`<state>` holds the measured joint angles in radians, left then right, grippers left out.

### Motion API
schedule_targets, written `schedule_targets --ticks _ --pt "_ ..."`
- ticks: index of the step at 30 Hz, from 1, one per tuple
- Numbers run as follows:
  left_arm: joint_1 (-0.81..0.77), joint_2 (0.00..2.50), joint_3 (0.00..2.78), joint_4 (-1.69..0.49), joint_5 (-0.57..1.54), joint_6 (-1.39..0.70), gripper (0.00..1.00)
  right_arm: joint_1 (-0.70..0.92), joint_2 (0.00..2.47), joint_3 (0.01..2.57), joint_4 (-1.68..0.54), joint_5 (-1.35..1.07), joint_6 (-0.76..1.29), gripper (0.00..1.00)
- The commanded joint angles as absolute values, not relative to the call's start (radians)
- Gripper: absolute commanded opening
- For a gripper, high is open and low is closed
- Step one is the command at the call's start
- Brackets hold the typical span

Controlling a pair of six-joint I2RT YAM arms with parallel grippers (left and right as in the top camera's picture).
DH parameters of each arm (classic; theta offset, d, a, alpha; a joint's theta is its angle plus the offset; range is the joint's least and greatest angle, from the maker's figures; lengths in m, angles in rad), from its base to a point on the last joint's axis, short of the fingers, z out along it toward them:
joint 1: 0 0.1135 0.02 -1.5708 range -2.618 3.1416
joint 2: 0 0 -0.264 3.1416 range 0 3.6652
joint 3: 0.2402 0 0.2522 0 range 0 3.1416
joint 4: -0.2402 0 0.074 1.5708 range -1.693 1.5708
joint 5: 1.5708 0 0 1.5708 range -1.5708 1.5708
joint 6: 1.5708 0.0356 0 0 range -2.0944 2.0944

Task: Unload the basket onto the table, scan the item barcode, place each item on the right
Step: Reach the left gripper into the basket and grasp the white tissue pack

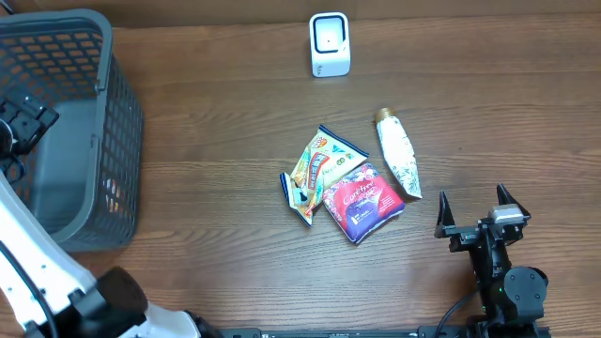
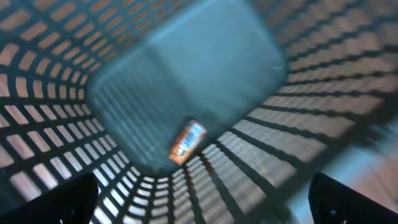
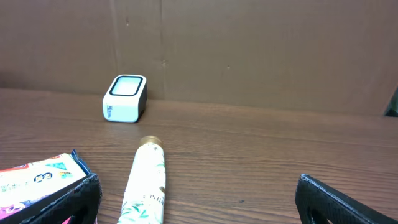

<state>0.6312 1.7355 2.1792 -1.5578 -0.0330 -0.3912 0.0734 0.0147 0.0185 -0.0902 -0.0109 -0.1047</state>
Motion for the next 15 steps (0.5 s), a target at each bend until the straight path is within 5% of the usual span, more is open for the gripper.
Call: schedule_targets --ticks 1,15 --pt "0.643 1.807 2.115 -1.543 -0.085 -0.424 1.0 0.078 0.003 0.009 -0.084 -0.004 -0.105 1.0" --pt "0.641 2.127 2.015 -1.563 -0.009 -0.283 1.0 0.078 0.003 0.009 -0.084 -0.004 -0.105 1.0"
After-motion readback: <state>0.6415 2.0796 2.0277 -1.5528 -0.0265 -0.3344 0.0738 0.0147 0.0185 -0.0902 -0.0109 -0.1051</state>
